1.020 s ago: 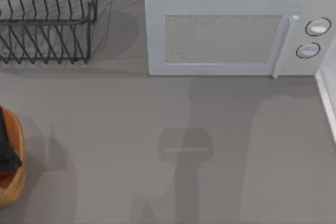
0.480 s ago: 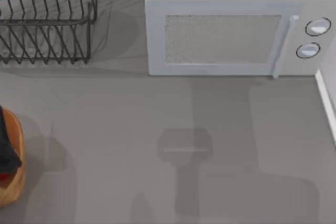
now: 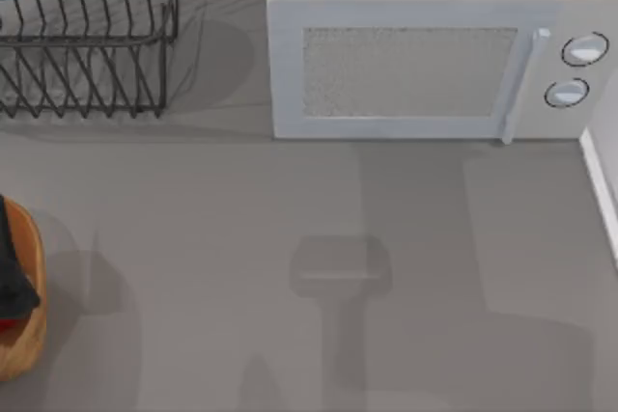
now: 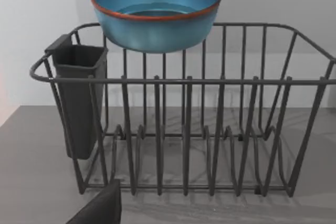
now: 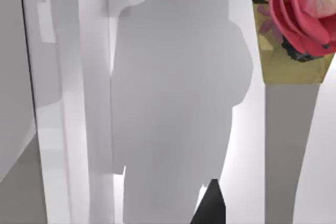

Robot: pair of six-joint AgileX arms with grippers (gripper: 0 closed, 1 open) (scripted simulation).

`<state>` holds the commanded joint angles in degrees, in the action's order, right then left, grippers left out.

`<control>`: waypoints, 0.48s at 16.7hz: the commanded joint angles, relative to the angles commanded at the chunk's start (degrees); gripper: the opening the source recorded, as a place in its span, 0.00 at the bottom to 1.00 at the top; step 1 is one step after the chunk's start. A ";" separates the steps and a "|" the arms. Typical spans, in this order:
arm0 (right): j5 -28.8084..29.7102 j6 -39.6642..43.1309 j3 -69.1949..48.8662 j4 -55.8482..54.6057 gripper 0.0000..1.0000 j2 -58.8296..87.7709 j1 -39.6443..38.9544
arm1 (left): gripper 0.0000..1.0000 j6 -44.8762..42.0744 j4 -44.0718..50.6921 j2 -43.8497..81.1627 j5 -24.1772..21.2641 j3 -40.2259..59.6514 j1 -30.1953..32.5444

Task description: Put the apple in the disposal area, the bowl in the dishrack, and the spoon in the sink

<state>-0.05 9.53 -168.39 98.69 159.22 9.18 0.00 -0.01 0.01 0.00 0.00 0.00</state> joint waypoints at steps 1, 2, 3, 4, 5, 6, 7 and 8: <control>0.03 0.01 -1.96 0.93 0.00 1.76 -0.03 | 1.00 0.00 0.00 0.00 0.00 0.00 0.00; 0.06 0.01 -4.51 1.84 0.00 3.71 -0.06 | 1.00 0.00 0.00 0.00 0.00 0.00 0.00; 0.09 0.00 -7.63 2.67 0.00 5.56 -0.09 | 1.00 0.00 0.00 0.00 0.00 0.00 0.00; 0.11 0.00 -11.24 3.43 0.00 7.20 -0.11 | 1.00 0.00 0.00 0.00 0.00 0.00 0.00; 0.13 -0.01 -14.92 4.17 0.00 8.70 -0.14 | 1.00 0.00 0.00 0.00 0.00 0.00 0.00; 0.16 -0.01 -18.25 4.96 0.00 10.30 -0.17 | 1.00 0.00 0.00 0.00 0.00 0.00 0.00; 0.19 -0.02 -21.04 5.83 0.00 12.09 -0.20 | 1.00 0.00 0.00 0.00 0.00 0.00 0.00; 0.23 -0.03 -23.25 6.71 0.00 13.93 -0.25 | 1.00 0.00 0.00 0.00 0.00 0.00 0.00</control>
<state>0.18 9.50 -191.64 105.40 173.15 8.94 0.00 -0.01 0.01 0.00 0.00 0.00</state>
